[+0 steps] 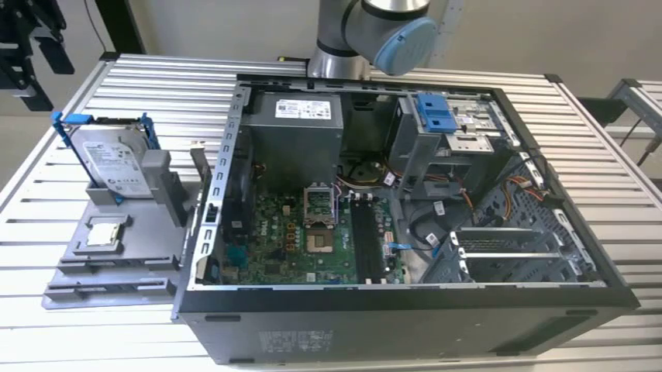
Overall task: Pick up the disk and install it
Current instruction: 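Pick up the disk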
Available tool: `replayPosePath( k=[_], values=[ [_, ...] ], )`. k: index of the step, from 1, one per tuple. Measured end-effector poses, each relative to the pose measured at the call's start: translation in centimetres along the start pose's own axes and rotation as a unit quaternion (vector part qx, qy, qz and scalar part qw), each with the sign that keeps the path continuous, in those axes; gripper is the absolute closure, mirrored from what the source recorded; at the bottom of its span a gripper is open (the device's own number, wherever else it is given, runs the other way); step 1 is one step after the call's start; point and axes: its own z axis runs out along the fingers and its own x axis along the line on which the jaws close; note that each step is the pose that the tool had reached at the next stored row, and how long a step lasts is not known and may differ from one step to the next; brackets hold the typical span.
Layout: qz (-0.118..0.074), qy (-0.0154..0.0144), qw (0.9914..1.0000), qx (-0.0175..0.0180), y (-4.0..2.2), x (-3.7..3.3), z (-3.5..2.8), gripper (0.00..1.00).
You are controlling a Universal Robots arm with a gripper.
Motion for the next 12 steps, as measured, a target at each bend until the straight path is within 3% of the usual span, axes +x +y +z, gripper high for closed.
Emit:
replayPosePath(
  k=[3,12],
  values=[
    [0.000,0.0000,1.00000,0.0001,-0.01,0.00,0.11,0.00],
    [0.000,0.0001,1.00000,-0.0001,-0.08,0.03,1.71,0.00]
  ],
)
